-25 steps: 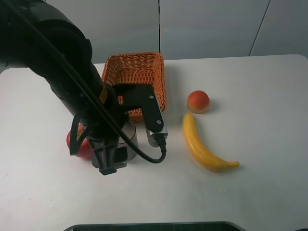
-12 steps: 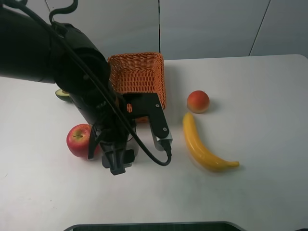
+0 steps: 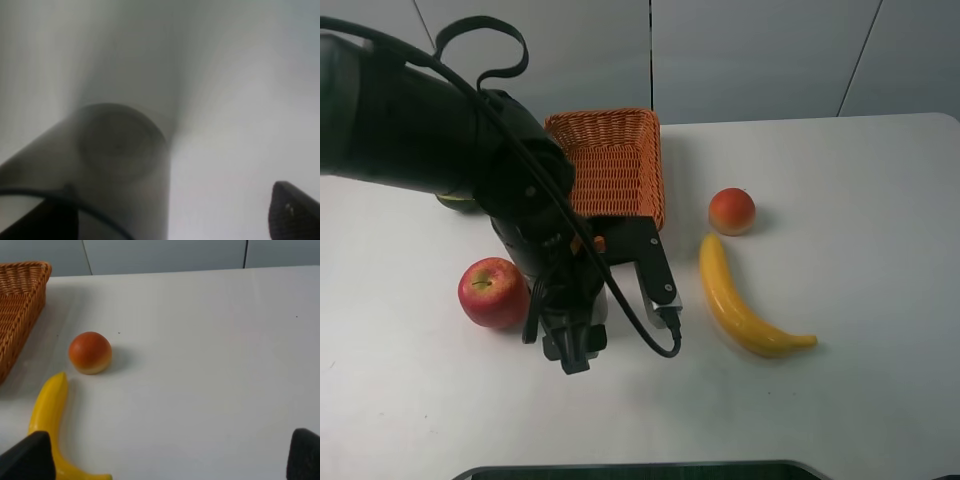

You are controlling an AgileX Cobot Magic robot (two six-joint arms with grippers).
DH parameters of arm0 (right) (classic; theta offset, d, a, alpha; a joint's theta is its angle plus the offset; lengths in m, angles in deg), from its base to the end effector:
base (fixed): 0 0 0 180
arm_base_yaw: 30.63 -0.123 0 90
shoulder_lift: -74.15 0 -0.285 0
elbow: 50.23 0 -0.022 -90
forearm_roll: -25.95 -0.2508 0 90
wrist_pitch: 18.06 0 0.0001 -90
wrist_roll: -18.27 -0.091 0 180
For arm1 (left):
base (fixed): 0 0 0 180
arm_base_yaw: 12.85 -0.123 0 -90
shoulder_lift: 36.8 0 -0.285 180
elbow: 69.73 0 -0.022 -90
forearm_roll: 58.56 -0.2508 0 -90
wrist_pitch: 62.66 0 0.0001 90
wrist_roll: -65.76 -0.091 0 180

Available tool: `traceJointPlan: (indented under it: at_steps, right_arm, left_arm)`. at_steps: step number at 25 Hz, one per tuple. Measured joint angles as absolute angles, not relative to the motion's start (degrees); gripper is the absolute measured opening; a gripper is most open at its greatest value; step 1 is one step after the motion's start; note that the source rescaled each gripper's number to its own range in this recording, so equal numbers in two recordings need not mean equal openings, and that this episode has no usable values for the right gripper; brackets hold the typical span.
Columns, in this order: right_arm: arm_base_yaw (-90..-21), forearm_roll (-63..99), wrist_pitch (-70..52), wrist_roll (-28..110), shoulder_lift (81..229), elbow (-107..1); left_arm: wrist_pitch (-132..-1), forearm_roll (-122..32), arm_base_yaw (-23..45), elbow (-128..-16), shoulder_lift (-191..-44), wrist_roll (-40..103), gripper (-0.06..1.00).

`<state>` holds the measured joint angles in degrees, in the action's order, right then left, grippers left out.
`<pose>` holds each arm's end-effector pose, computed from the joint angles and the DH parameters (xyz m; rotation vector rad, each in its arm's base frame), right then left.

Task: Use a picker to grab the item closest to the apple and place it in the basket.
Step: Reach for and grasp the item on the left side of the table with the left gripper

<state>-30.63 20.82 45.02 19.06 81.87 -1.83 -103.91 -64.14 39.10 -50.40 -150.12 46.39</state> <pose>-0.0073 0.0073 0.2751 -0.0209 2.0784 0.0993 0.2030 -0.2499 0.1407 1.8451 2.3907 0.0536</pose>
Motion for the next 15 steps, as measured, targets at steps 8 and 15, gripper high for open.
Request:
traceJointPlan:
  at_steps: [8, 15]
  right_arm:
    - [-30.6, 20.8, 45.0, 19.1, 81.9, -1.8]
    - [-30.6, 20.8, 45.0, 19.1, 81.9, -1.8]
  left_arm:
    - [-103.7, -64.4, 39.1, -50.4, -150.5, 47.5, 0.15]
    - [-103.7, -64.4, 39.1, -50.4, -150.5, 47.5, 0.00]
